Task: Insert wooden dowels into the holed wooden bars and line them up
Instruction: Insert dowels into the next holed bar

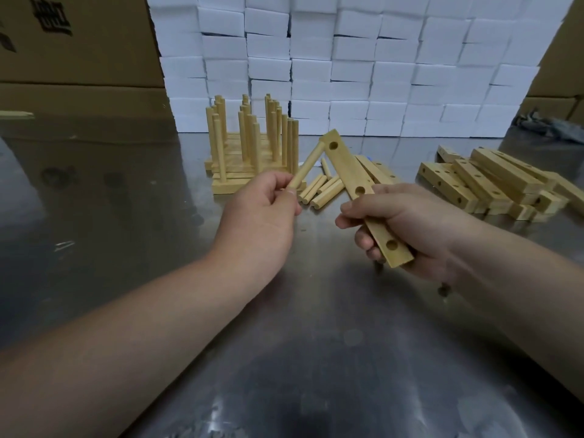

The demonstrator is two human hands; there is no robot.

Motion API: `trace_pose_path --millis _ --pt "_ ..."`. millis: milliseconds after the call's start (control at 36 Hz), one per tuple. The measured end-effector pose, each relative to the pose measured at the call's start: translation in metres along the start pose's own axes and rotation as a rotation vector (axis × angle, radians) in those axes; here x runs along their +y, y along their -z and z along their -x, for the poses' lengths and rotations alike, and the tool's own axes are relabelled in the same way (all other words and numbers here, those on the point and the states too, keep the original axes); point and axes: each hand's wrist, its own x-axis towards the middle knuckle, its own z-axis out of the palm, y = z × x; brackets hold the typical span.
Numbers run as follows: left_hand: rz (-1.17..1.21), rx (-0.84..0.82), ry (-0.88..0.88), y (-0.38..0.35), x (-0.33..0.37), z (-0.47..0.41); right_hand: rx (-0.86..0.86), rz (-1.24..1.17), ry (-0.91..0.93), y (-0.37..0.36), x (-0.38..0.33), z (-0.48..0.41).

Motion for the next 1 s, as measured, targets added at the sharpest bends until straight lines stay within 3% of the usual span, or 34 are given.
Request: trace_pose_path --millis 1000 --pt "-0.450 0.035 -0.261 0.020 0.002 -0.008 -0.112 -0.022 0.106 0.009 -0.002 -0.006"
